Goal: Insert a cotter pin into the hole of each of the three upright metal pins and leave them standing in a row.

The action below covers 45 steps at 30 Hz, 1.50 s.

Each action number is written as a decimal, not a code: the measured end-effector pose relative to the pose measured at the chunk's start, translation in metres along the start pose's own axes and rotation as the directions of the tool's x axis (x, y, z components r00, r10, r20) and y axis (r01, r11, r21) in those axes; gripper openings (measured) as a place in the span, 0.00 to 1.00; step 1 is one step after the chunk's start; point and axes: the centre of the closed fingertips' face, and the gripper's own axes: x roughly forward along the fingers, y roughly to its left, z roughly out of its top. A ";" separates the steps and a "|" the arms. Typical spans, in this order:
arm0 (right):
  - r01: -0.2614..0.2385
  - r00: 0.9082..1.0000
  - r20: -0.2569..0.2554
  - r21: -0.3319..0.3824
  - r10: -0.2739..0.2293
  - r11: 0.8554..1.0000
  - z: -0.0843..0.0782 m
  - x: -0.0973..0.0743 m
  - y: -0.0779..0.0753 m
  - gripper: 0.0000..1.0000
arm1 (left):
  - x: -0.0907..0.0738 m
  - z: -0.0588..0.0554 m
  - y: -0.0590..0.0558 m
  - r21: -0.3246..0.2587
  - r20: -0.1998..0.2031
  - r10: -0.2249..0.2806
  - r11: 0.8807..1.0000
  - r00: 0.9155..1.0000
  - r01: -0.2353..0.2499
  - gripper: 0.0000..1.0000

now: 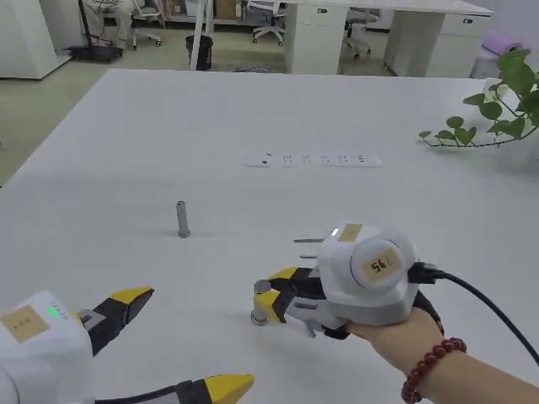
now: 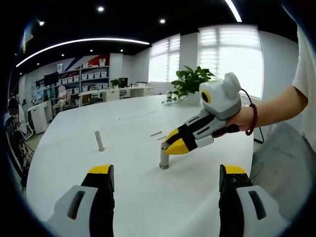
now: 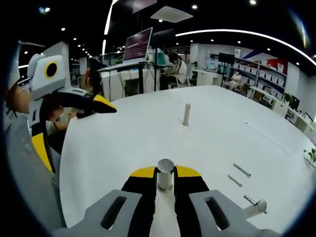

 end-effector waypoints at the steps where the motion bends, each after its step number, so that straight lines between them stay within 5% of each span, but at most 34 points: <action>1: 0.001 1.000 0.004 0.004 -0.001 1.000 0.000 -0.001 -0.001 0.12 | 0.000 -0.001 0.000 -0.001 -0.002 -0.001 1.000 1.000 0.001 0.88; 19: -0.013 0.999 0.035 0.033 0.011 0.999 -0.005 -0.004 -0.003 0.20 | 0.001 -0.004 0.001 0.002 -0.015 0.004 1.000 1.000 -0.004 0.88; 32: -0.054 0.997 0.050 0.029 0.053 0.998 0.011 -0.027 -0.003 0.24 | -0.001 -0.002 0.002 -0.005 -0.009 0.015 1.000 1.000 -0.015 0.88; 45: -0.064 0.998 0.024 0.049 0.063 0.997 0.028 -0.044 -0.030 0.24 | -0.003 0.000 0.003 -0.005 -0.003 0.020 1.000 1.000 -0.020 0.88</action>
